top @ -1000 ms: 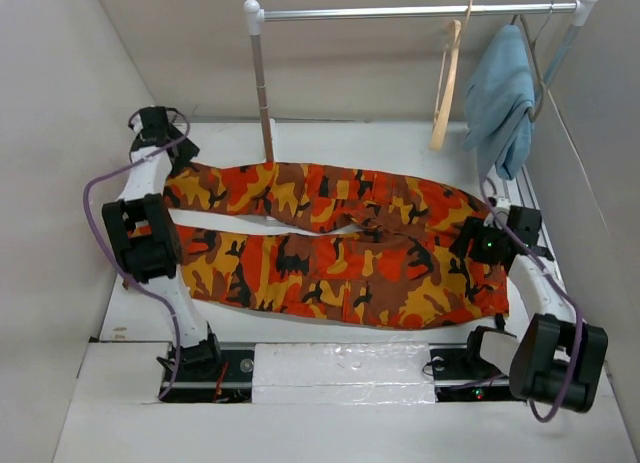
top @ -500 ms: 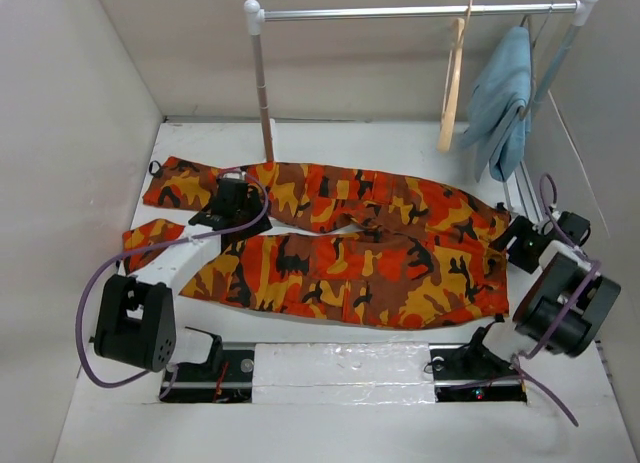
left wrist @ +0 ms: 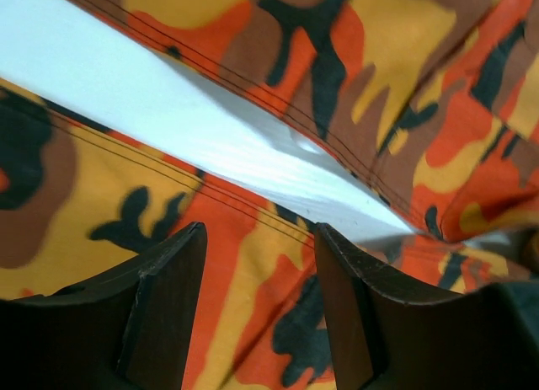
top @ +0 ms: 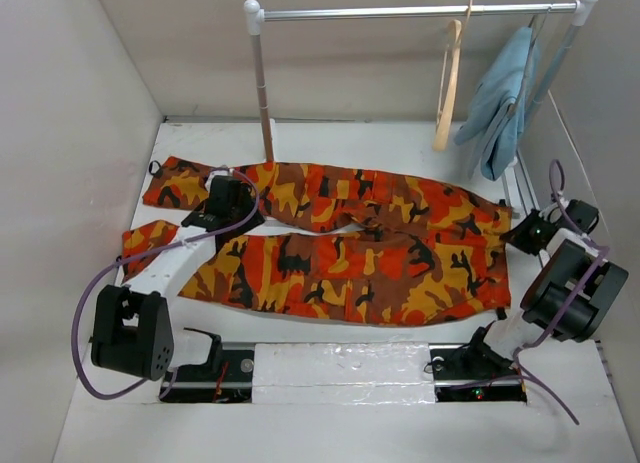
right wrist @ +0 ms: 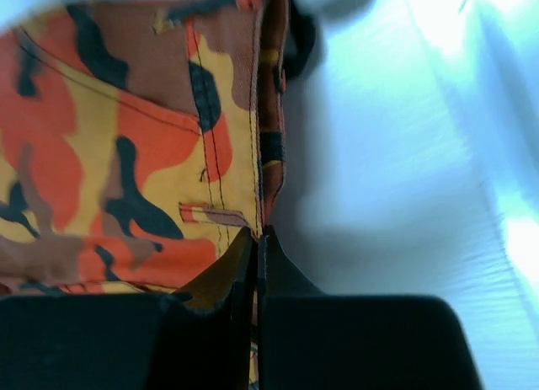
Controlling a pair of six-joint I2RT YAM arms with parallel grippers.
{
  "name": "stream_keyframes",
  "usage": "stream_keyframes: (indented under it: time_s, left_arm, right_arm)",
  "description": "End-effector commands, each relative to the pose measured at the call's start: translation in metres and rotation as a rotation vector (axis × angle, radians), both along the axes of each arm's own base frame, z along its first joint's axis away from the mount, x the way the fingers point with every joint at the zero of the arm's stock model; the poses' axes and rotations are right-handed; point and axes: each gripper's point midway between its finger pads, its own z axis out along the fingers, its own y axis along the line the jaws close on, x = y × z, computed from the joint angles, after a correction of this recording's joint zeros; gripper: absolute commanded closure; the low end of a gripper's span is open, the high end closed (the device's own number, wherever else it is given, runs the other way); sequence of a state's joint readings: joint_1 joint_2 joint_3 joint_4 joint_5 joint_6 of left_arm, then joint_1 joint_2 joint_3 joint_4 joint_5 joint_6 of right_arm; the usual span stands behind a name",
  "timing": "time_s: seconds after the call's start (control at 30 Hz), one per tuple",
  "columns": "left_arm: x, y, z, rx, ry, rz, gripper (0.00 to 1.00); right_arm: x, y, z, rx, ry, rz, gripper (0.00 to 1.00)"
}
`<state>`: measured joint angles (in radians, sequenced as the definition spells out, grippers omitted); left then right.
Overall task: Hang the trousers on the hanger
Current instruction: Flatten out the trousers at the center of the board.
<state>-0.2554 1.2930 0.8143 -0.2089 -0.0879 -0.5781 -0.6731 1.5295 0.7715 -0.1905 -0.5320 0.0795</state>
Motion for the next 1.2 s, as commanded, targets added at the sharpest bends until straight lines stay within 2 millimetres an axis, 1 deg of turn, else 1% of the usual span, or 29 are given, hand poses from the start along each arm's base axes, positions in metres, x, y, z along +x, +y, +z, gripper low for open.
stream_keyframes:
  time_s: [0.0,0.07,0.1,0.13,0.17,0.2,0.27,0.3,0.37,0.4,0.43,0.47,0.53,0.57,0.6,0.63,0.67,0.7,0.77,0.8,0.83,0.87,0.9,0.93,1.0,1.03,1.1,1.13,1.17]
  left_arm:
    - [0.012,0.024,0.035,0.004,-0.095,0.128,0.49]
    - [0.016,0.026,0.042,0.0,-0.103,0.158,0.48]
    - [0.018,0.031,0.043,0.019,-0.098,0.187,0.47]
    - [0.018,0.036,0.043,0.027,-0.087,0.207,0.47]
    - [0.022,0.037,0.048,0.028,-0.095,0.217,0.47]
    - [0.025,0.048,0.045,0.028,-0.085,0.266,0.47]
    - [0.029,0.057,0.044,0.017,-0.084,0.312,0.47]
    - [0.032,0.066,0.039,-0.024,-0.067,0.346,0.47]
    - [0.037,0.07,0.035,-0.079,-0.052,0.368,0.48]
    - [0.037,0.068,0.031,-0.112,-0.03,0.363,0.48]
    - [0.036,0.071,0.03,-0.121,-0.018,0.381,0.49]
    - [0.033,0.073,0.029,-0.111,-0.01,0.391,0.52]
    - [0.022,0.083,0.026,-0.073,0.01,0.442,0.55]
    - [0.015,0.085,0.02,-0.062,0.029,0.455,0.6]
    - [0.007,0.093,0.017,-0.045,0.046,0.486,0.64]
    - [0.003,0.093,0.013,-0.046,0.06,0.492,0.69]
    - [-0.007,0.096,0.001,-0.046,0.095,0.504,0.75]
    - [-0.012,0.097,-0.008,-0.054,0.123,0.506,0.76]
    - [-0.021,0.094,-0.025,-0.06,0.175,0.513,0.76]
    - [-0.025,0.092,-0.036,-0.061,0.216,0.514,0.79]
    - [-0.027,0.09,-0.041,-0.069,0.235,0.515,0.81]
    - [-0.03,0.088,-0.048,-0.077,0.257,0.516,0.92]
    - [-0.031,0.082,-0.055,-0.108,0.281,0.507,0.98]
    - [-0.032,0.078,-0.059,-0.124,0.292,0.504,1.0]
    - [-0.036,0.07,-0.069,-0.168,0.316,0.495,1.0]
    - [-0.038,0.067,-0.073,-0.183,0.33,0.49,1.0]
    - [-0.045,0.062,-0.083,-0.206,0.351,0.487,1.0]
    - [-0.047,0.062,-0.087,-0.207,0.358,0.494,1.0]
    - [-0.054,0.061,-0.095,-0.202,0.382,0.496,1.0]
  right_arm:
    - [0.032,-0.048,0.063,-0.177,-0.102,-0.088,1.0]
    - [0.038,-0.059,0.073,-0.179,-0.112,-0.131,1.0]
    - [0.045,-0.065,0.081,-0.187,-0.131,-0.135,0.91]
    - [0.05,-0.063,0.085,-0.187,-0.137,-0.124,0.9]
    - [0.052,-0.067,0.09,-0.202,-0.138,-0.125,0.88]
    - [0.06,-0.064,0.101,-0.221,-0.154,-0.107,0.72]
    - [0.061,-0.054,0.104,-0.235,-0.134,-0.081,0.51]
    - [0.062,-0.046,0.106,-0.23,-0.138,-0.053,0.39]
    - [0.06,-0.009,0.105,-0.177,-0.151,0.04,0.38]
    - [0.057,0.003,0.105,-0.168,-0.162,0.061,0.39]
    - [0.045,0.029,0.101,-0.164,-0.179,0.102,0.4]
    - [0.038,0.045,0.102,-0.149,-0.2,0.125,0.41]
    - [0.023,0.075,0.102,-0.15,-0.234,0.178,0.46]
    - [0.008,0.108,0.1,-0.146,-0.261,0.253,0.52]
    - [0.0,0.128,0.098,-0.136,-0.273,0.305,0.64]
    - [-0.006,0.149,0.1,-0.129,-0.308,0.367,0.73]
    - [-0.023,0.192,0.096,-0.093,-0.332,0.493,0.82]
    - [-0.033,0.213,0.094,-0.076,-0.338,0.553,0.93]
    - [-0.046,0.25,0.093,-0.054,-0.373,0.64,0.94]
    - [-0.059,0.279,0.086,-0.055,-0.376,0.729,0.98]
    - [-0.067,0.295,0.084,-0.036,-0.38,0.784,1.0]
    - [-0.07,0.304,0.081,-0.046,-0.377,0.804,1.0]
    - [-0.078,0.325,0.073,-0.04,-0.347,0.883,1.0]
    - [-0.08,0.334,0.068,-0.041,-0.33,0.925,1.0]
    - [-0.086,0.351,0.06,-0.039,-0.283,1.037,1.0]
    - [-0.092,0.369,0.051,-0.038,-0.24,1.11,1.0]
    - [-0.095,0.38,0.041,-0.072,-0.203,1.146,1.0]
    - [-0.1,0.388,0.032,-0.089,-0.189,1.169,1.0]
    - [-0.095,0.386,0.025,-0.105,-0.175,1.141,1.0]
